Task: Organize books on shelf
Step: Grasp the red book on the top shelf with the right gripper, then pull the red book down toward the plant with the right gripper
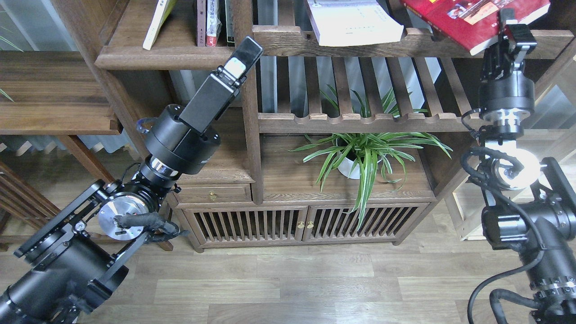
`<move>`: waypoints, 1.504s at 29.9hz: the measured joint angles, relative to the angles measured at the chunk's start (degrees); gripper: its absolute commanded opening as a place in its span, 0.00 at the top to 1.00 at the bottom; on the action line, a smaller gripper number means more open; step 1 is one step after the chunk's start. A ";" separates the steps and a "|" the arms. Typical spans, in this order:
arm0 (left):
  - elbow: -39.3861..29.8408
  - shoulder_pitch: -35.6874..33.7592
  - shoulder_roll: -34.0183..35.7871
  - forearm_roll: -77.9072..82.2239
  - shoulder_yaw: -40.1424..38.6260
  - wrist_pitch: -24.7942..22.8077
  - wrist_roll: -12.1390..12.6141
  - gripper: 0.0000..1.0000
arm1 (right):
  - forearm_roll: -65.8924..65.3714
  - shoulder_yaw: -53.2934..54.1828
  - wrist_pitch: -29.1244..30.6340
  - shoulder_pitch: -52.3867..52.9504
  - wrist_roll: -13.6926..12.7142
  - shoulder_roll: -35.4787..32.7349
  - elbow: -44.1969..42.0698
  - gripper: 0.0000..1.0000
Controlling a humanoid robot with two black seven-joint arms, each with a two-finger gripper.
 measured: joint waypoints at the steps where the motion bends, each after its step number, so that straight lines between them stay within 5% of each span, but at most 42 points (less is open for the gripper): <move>1: 0.14 0.05 -0.04 0.00 0.01 0.00 0.00 0.04 | 0.59 0.10 0.10 -0.03 -0.07 -0.05 0.45 1.00; 13: 1.77 0.15 -1.79 0.00 0.20 0.00 -0.17 0.04 | 5.91 -0.36 9.43 -6.90 -0.44 -0.27 4.29 1.00; 45: 3.87 4.01 -4.33 0.00 1.54 0.00 -0.36 0.02 | 6.15 -0.71 9.72 -24.81 -0.03 -7.30 9.08 1.00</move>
